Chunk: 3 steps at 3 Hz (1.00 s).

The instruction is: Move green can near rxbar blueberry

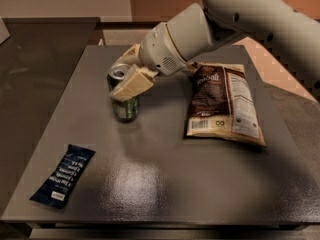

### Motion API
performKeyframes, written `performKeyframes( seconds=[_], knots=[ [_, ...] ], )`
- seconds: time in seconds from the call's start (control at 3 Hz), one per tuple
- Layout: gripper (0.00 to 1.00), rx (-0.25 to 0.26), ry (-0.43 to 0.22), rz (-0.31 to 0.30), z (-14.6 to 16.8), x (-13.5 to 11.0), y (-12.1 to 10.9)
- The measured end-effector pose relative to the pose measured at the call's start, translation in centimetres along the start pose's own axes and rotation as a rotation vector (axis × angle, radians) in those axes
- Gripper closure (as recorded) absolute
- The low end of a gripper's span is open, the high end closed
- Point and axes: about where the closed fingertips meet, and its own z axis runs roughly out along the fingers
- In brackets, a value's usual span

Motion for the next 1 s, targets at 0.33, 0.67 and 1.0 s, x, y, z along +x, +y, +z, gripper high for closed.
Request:
performKeyframes(
  seconds=[0.33,0.67,1.0],
  knots=[
    [1.0,-0.078,-0.02,-0.061,1.3,-0.8,3.1],
    [1.0,-0.134,-0.044,-0.112,2.0,-1.9,5.3],
    [1.0,-0.196,-0.06,-0.154,3.0,-2.8,7.1]
  ],
)
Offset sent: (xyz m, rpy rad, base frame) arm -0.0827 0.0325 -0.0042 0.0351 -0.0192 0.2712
